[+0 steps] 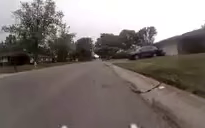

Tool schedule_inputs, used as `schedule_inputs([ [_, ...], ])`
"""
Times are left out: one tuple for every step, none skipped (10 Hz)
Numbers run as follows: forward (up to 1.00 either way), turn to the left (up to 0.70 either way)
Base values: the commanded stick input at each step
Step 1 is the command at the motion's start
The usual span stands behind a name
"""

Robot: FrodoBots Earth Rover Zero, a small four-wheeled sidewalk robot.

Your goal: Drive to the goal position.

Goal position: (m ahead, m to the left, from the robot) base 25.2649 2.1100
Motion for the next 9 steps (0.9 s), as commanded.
schedule_inputs([
  [1.0,0.0],
  [1.0,0.0],
  [1.0,0.0],
  [1.0,0.0],
  [1.0,-0.27],
  [1.0,-0.32],
  [1.0,-0.33],
  [1.0,-0.28],
  [1.0,0.0],
])
